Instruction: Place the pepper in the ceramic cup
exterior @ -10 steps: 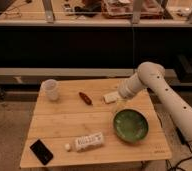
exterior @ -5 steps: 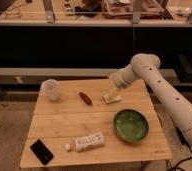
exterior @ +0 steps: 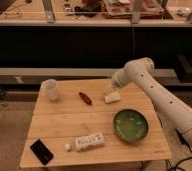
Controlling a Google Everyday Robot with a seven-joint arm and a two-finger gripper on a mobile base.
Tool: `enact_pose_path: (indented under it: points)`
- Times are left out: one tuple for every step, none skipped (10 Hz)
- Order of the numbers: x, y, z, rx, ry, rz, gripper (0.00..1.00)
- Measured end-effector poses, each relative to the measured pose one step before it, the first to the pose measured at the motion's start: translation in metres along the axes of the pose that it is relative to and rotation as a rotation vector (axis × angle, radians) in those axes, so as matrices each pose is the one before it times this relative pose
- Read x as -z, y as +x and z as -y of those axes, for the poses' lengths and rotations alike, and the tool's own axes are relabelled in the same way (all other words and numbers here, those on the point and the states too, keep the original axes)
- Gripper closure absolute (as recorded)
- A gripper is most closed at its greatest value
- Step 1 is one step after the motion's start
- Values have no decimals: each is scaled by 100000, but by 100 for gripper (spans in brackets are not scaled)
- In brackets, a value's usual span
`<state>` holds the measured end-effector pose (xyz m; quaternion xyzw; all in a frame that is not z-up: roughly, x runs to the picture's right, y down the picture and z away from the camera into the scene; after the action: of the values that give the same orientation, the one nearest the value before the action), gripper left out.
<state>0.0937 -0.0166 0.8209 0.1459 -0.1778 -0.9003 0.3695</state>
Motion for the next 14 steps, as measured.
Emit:
enact_pose_path:
  points:
    - [-910,-212,1229,-4209,2379,-521,20]
    - [-696,11,1155,-2008,2566,-692,20]
    - [-963,225,1920,-994,4635,-1416,20]
    - [-614,225,1293,489,3376,-1111,20]
    - [-546,296,1171,1875,3299,-1274,20]
    - [-708,601,1493,4584,4766,-2316,20]
    - [-803,768,1001,6977,4438,-2476,20]
    - [-800,474,53,6483,2669,-1389,20]
    - [-694,3,-524,4941,1197,-132,20]
    - [-901,-798,-1243,5421,745,1233,20]
    - [-512,-728,-905,2095,105,1256,20]
    - [-676,-866,-1014,1111,42,1598,20]
    - [-603,-663,-923,-537,-148,1123,20]
    - [-969,-523,-1050,-2624,7,365,20]
